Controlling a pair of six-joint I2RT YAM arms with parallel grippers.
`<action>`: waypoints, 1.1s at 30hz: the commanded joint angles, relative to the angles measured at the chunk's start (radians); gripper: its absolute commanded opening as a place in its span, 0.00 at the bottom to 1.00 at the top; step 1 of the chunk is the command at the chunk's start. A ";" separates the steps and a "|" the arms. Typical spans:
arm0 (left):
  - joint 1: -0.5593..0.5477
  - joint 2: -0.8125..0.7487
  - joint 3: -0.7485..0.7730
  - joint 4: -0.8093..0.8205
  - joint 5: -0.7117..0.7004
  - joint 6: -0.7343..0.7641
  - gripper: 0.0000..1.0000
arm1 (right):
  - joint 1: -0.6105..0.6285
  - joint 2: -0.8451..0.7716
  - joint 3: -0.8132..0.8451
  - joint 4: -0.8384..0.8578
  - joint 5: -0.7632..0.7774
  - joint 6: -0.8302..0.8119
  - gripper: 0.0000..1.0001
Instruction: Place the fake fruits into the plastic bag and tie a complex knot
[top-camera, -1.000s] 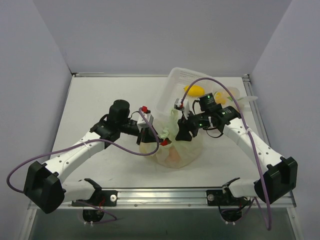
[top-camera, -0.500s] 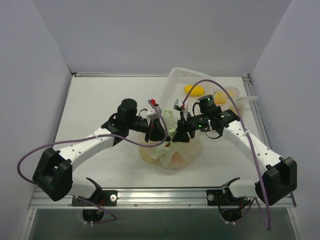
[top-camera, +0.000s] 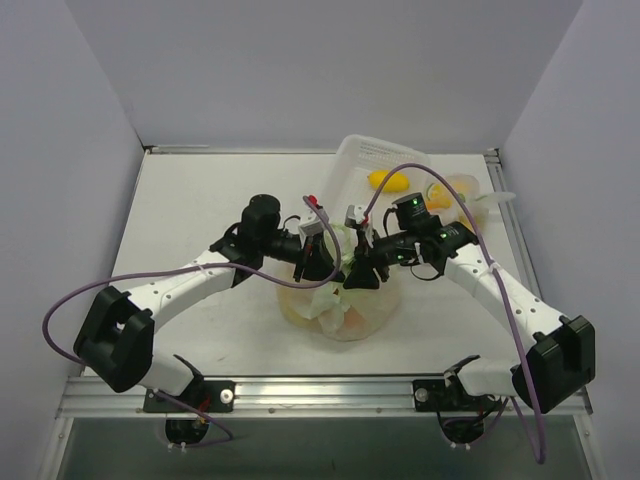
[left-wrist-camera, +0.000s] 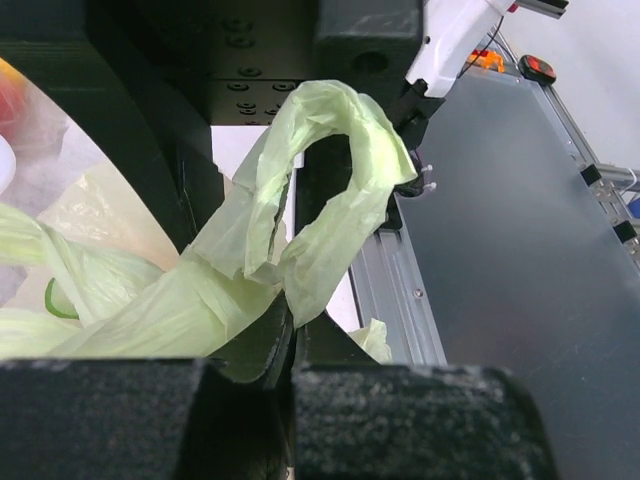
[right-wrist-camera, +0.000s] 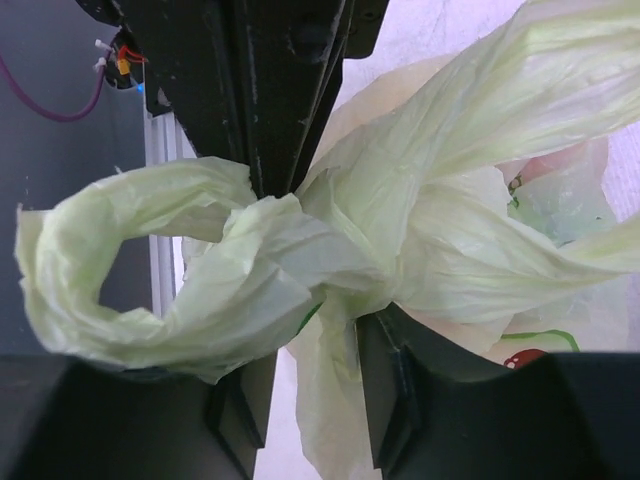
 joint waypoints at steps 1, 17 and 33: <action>0.004 0.006 0.068 -0.083 0.043 0.091 0.00 | 0.008 0.011 0.030 0.009 -0.035 -0.011 0.35; 0.051 -0.058 0.133 -0.364 0.072 0.279 0.57 | 0.001 -0.004 0.005 0.006 -0.022 -0.022 0.00; 0.049 -0.135 0.123 -0.505 0.015 0.369 0.54 | -0.001 -0.011 0.002 0.009 -0.035 -0.011 0.00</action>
